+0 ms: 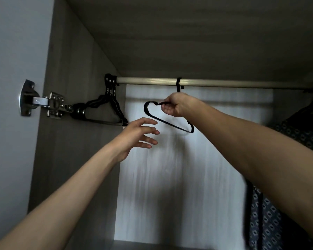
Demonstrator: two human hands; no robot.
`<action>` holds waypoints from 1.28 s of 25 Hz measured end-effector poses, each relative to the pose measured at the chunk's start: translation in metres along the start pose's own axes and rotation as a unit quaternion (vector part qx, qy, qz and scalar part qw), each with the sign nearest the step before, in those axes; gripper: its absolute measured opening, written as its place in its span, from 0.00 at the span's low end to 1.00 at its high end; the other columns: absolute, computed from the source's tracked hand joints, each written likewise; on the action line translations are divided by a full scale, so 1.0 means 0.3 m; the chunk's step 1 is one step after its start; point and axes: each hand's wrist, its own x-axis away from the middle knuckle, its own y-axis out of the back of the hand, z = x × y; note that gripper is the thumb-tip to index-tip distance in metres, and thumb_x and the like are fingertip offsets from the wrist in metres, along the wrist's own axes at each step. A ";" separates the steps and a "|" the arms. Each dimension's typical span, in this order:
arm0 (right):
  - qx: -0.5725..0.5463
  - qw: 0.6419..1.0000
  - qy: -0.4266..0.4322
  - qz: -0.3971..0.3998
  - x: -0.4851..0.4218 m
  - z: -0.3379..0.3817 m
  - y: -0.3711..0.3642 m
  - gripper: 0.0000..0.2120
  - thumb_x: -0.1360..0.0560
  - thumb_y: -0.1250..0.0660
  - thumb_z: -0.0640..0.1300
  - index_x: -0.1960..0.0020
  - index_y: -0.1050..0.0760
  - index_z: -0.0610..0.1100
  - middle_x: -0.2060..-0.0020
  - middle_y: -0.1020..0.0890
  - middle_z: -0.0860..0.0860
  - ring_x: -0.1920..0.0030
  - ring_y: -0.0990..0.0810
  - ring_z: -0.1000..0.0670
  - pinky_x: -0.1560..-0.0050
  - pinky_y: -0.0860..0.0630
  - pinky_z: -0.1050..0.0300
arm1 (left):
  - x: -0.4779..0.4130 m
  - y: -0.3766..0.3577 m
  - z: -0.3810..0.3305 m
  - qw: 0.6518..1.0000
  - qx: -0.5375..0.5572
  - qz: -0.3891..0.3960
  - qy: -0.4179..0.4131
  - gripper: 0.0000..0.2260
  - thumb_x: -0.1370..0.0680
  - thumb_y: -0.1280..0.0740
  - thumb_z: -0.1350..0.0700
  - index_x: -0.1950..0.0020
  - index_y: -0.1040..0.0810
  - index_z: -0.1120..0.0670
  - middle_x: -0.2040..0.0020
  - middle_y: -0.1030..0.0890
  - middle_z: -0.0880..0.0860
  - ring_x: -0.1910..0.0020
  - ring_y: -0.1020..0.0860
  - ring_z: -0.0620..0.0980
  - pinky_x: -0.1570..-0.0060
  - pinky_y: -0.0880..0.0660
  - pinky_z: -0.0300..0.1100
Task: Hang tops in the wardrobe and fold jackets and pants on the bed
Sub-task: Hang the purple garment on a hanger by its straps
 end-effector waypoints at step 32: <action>0.566 0.822 0.060 0.003 0.811 -1.604 1.046 0.16 0.21 0.34 0.51 0.34 0.25 0.50 0.61 0.15 0.52 0.60 0.16 0.50 0.61 0.23 0.57 | 0.745 -0.707 1.279 0.853 -0.309 0.148 0.393 0.37 0.29 0.25 0.42 0.29 0.36 0.56 0.36 0.25 0.53 0.41 0.23 0.53 0.43 0.25 0.48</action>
